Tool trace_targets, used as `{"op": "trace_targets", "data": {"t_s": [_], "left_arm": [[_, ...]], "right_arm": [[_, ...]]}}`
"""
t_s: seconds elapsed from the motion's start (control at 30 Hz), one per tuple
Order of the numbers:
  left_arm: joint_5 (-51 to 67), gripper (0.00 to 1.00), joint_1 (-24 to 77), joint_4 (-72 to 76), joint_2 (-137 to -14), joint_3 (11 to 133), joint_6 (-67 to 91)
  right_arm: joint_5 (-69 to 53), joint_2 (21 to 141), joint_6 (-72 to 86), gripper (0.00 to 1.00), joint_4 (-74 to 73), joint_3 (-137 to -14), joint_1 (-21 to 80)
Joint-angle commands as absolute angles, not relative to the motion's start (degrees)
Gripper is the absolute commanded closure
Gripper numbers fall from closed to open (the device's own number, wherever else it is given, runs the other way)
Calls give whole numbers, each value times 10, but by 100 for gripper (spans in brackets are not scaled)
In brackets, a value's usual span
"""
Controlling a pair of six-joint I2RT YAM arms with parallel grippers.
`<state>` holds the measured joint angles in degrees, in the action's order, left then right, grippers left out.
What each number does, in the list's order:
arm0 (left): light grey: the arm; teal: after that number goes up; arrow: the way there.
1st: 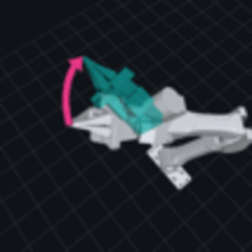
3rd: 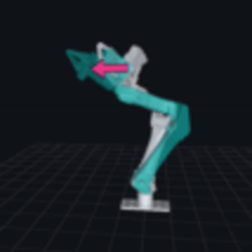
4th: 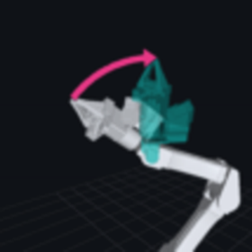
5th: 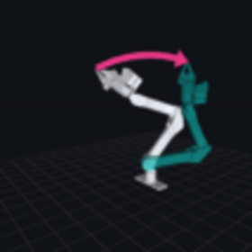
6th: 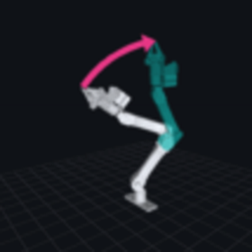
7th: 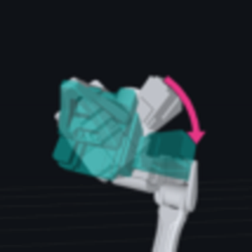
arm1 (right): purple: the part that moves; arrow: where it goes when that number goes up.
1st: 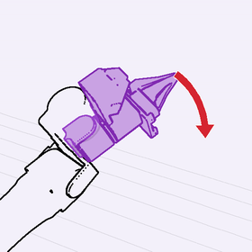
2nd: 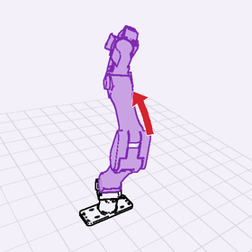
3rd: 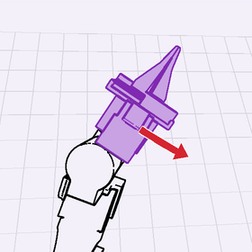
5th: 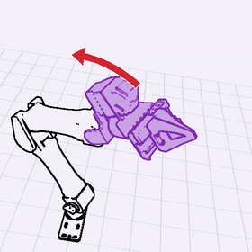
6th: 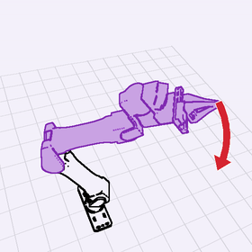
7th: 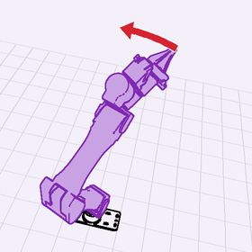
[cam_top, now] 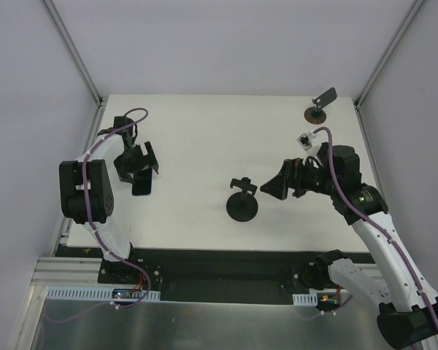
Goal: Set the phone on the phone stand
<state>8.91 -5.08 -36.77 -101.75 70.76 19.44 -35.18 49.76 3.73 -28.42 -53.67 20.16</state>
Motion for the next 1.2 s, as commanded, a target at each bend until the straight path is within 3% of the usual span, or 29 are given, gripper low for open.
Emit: {"op": "trace_targets", "data": {"t_s": [0.0,0.37,0.63,1.07,1.17], "left_arm": [[-11,1,-26,-395,-1007,703,162],[-23,1,-8,-457,-1107,798,19],[-15,1,-9,-468,-1158,845,6],[-22,14,-8,-500,-1220,855,-15],[-38,23,-6,-499,-1223,851,-6]], "right_arm": [[-354,476,26,4,-294,-532,202],[-370,454,19,4,-280,-514,210],[-366,448,17,4,-281,-507,211],[-352,461,25,4,-284,-510,210],[-345,460,25,4,-285,-508,211]]}}
